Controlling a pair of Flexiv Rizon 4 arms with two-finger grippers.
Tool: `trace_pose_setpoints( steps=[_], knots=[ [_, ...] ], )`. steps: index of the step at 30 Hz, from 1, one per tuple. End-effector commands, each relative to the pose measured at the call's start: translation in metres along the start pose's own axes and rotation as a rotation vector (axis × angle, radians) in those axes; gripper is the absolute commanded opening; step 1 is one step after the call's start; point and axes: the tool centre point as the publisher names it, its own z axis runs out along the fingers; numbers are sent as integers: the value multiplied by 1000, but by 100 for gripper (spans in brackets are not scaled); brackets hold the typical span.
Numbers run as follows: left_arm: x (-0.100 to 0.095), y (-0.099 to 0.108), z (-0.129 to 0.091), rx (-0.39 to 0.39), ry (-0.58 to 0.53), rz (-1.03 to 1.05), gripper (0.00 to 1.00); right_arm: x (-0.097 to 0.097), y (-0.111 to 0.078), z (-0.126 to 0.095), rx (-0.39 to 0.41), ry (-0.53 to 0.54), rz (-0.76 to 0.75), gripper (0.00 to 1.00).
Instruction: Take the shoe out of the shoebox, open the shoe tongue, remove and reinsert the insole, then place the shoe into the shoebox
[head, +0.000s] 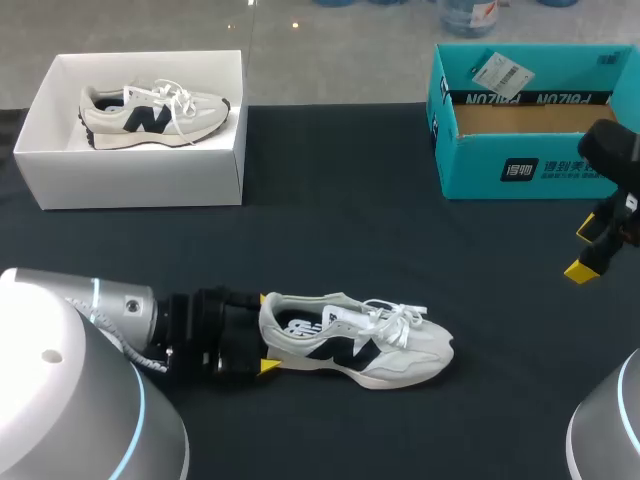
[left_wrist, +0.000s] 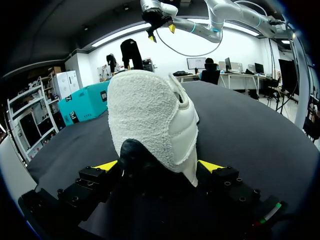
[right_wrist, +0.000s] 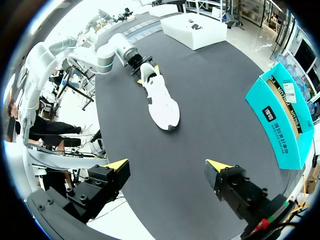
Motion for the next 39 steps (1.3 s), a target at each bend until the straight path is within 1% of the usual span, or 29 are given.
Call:
trace_pose_setpoints(
  steps=[1,8,14,27,31,39],
  knots=[
    [-5,3,5,-2,10,0,100,-2,2,1,5,2,1,100],
    [-3,7,8,11,35,-5,100,-2,2,1,5,2,1,100],
    [2,9,6,16,43,-10,100,-2,2,1,5,2,1,100],
    [20,3,2,22,63,-1,100,-2,2,1,5,2,1,100],
    [21,3,4,13,60,-5,100,-2,2,1,5,2,1,100],
    [15,0,10,12,59,-10,100,-2,2,1,5,2,1,100]
  ],
)
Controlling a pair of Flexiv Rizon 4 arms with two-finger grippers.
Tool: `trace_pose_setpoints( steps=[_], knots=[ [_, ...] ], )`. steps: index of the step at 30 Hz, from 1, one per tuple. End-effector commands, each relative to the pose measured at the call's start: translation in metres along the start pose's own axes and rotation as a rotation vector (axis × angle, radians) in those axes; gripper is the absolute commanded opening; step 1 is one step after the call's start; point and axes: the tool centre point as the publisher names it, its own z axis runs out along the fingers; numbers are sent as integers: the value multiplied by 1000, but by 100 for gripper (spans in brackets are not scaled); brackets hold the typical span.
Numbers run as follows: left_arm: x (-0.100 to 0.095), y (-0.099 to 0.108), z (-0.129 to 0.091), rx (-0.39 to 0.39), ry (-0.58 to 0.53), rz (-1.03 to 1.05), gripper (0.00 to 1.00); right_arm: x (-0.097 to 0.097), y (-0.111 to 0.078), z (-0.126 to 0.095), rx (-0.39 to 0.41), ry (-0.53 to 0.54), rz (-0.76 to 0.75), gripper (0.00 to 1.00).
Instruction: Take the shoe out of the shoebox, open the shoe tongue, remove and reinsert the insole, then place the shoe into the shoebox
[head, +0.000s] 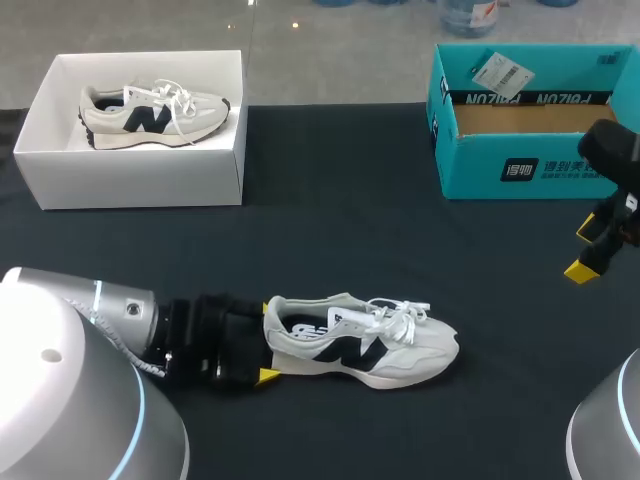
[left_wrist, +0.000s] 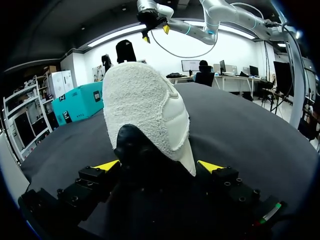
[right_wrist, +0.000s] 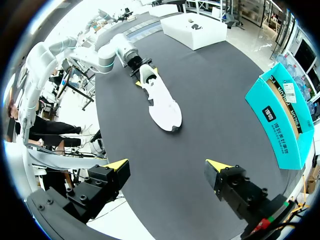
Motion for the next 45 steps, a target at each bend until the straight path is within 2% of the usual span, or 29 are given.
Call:
trace_pose_setpoints(
  steps=[1,12,13,15,18,19,31,45],
  knots=[
    [-1,-2,7,-7,3,-4,100,-2,2,1,5,2,1,100],
    [-5,-4,7,-2,11,-7,100,-2,2,1,5,2,1,100],
    [-5,-4,7,-3,11,-7,96,-2,2,1,5,2,1,100],
    [-5,-3,7,-4,12,-8,50,-2,2,1,5,2,1,100],
    [-4,1,6,-6,13,-13,6,-2,2,1,5,2,1,100],
    [-4,1,6,-8,14,-15,0,-2,2,1,5,2,1,100],
    [1,4,0,-39,20,-13,0,-2,2,1,5,2,1,100],
    [2,5,-2,-38,23,-20,0,-2,2,1,5,2,1,100]
  ],
)
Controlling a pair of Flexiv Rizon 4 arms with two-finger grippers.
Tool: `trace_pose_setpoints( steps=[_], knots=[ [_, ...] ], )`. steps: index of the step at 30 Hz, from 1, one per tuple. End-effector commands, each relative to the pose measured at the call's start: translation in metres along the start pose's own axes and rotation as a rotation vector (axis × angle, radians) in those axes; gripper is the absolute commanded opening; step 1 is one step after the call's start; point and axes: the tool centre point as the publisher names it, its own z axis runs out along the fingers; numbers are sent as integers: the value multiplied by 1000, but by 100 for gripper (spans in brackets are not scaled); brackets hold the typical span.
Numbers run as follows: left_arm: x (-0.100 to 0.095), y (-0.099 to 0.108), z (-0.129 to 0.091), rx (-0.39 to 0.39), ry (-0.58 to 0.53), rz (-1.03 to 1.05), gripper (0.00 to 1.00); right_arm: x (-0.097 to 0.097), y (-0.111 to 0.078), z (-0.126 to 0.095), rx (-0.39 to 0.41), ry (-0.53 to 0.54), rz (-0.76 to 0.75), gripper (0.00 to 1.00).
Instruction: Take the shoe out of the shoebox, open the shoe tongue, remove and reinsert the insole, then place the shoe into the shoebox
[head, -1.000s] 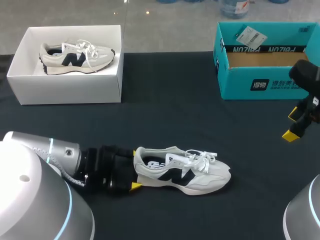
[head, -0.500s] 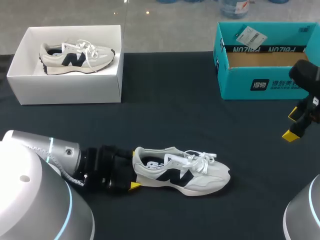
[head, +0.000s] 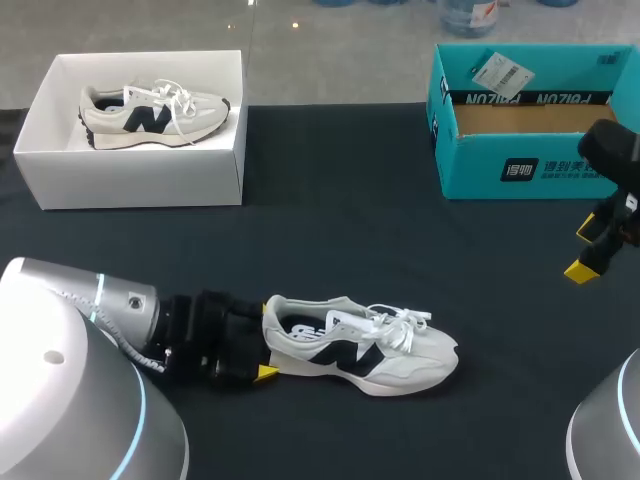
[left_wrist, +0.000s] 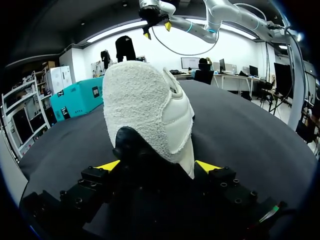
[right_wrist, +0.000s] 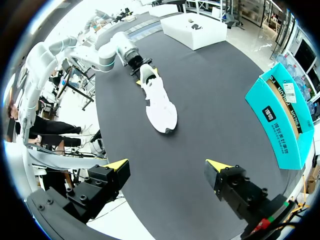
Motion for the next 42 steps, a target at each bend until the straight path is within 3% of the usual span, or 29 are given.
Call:
trace_pose_setpoints(
  steps=[1,21,26,29,33,35,42],
  knots=[
    [3,2,0,-4,1,0,0,-2,2,1,5,2,1,100],
    [3,2,0,-4,1,0,0,-2,2,1,5,2,1,100],
    [3,2,0,-4,1,0,0,8,29,7,42,-2,54,100],
    [3,2,0,-4,1,0,0,12,44,17,101,-1,210,100],
    [3,2,0,-4,1,0,0,15,62,40,116,-18,388,100],
    [3,2,0,-4,1,0,0,17,71,57,73,11,465,100],
    [3,2,0,-4,1,0,0,34,117,101,185,4,569,100]
  ],
)
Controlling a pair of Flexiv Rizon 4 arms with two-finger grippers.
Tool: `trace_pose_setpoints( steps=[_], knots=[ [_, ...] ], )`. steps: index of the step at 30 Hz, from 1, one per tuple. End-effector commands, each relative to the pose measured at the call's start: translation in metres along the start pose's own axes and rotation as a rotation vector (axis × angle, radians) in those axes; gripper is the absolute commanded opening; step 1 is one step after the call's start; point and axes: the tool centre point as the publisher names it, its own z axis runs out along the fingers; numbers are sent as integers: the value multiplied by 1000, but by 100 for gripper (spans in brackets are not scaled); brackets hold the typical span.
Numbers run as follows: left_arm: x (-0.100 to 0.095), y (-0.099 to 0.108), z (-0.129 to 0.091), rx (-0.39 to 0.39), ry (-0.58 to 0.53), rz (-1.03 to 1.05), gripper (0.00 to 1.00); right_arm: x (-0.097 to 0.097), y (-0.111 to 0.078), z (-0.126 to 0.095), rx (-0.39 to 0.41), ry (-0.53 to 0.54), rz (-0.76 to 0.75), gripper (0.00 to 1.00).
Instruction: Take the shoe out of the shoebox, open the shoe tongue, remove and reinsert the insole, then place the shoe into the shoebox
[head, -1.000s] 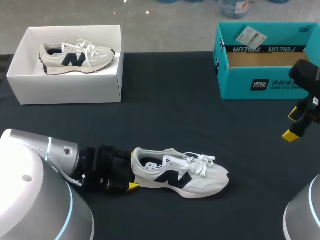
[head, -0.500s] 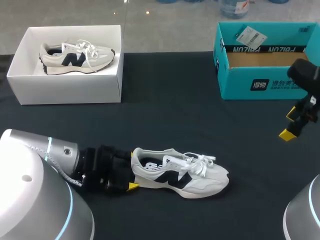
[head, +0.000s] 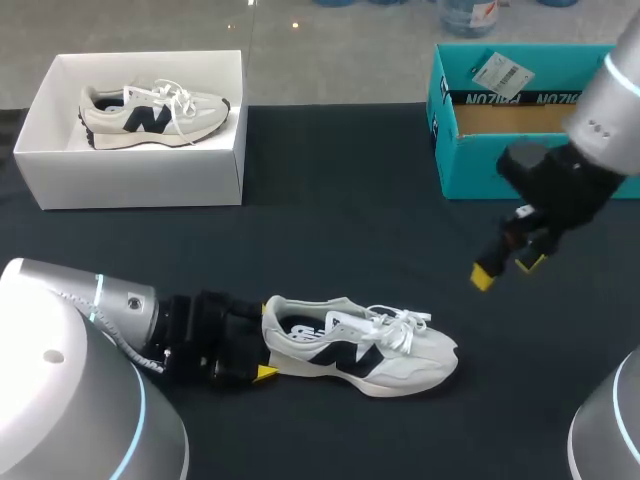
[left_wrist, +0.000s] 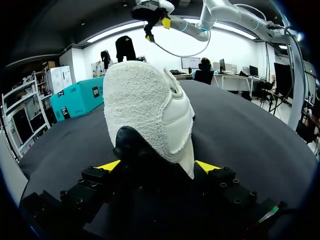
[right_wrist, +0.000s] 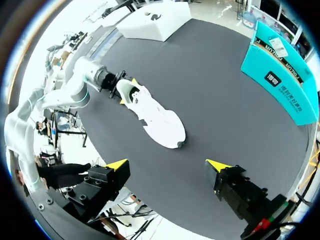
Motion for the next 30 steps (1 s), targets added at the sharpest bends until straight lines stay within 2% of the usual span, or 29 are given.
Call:
trace_pose_setpoints(
  steps=[1,23,30],
  knots=[
    [2,1,1,-4,1,0,0,28,53,30,103,-47,54,100],
    [2,1,1,-4,1,0,0,28,53,30,103,-47,54,100],
    [2,1,1,-4,1,0,0,50,60,51,88,-74,258,100]
  ],
)
